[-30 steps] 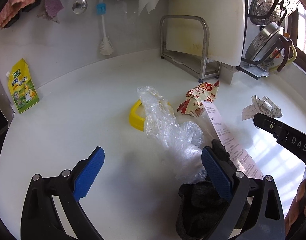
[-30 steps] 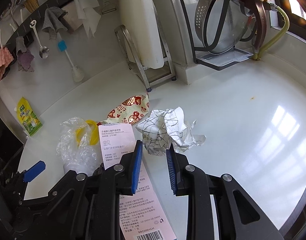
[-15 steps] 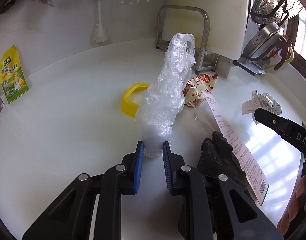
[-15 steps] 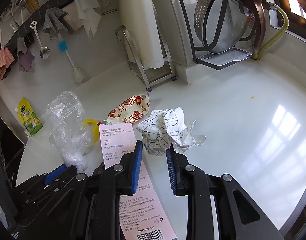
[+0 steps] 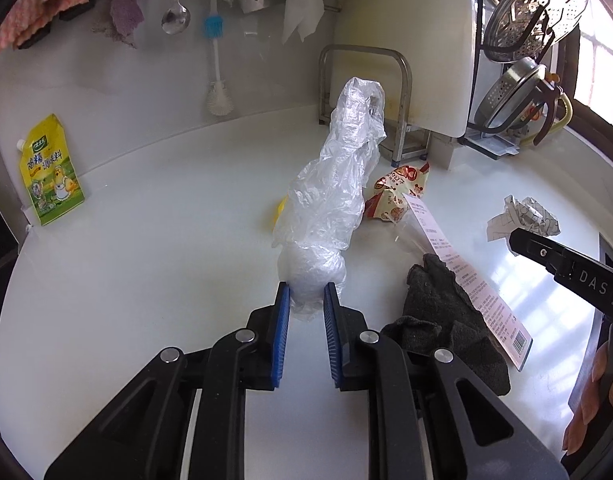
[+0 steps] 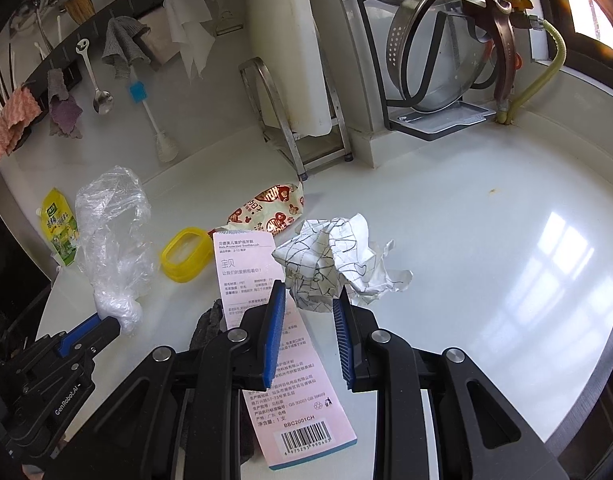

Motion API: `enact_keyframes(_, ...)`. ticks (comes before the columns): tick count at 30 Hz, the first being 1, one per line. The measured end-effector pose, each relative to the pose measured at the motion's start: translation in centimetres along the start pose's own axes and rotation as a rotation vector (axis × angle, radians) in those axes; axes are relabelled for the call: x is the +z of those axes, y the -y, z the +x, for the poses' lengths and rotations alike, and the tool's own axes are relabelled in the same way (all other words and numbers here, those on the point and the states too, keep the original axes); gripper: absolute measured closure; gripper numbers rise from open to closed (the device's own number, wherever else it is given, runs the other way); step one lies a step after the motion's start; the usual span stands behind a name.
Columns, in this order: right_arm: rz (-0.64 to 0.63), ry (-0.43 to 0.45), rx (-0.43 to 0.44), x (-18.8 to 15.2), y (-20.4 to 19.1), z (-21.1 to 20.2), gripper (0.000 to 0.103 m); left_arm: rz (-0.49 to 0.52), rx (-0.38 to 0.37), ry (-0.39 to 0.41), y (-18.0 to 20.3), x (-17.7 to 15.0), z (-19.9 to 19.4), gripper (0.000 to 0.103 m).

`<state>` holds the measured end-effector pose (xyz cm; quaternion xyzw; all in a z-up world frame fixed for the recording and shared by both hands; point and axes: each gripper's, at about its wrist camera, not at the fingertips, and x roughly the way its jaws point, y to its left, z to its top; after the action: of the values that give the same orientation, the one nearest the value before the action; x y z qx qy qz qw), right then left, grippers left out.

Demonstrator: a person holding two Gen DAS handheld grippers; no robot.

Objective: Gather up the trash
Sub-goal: 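Lift and carry the paper in the right tool and bag in the left tool over the basket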

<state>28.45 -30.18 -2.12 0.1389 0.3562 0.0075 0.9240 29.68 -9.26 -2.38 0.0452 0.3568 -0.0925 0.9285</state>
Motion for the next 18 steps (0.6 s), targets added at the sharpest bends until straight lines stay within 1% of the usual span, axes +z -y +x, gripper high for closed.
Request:
enact_keyframes(6, -0.026, 0.002, -0.021, -2.3, -1.0, -2.2, 0.079, 0.0, -0.003, 0.008, -1.0, -1.2, -2.2, 0.086)
enact_keyframes(13, -0.069, 0.021, -0.066, -5.4, -2.3, -6.2, 0.079, 0.004, -0.009, 0.023, -1.5, -3.2, -5.3, 0.086)
enact_keyframes(18, -0.083, 0.045, -0.073, -7.8, -3.7, -9.3, 0.079, 0.001, -0.016, 0.025, -1.9, -5.0, -7.8, 0.086)
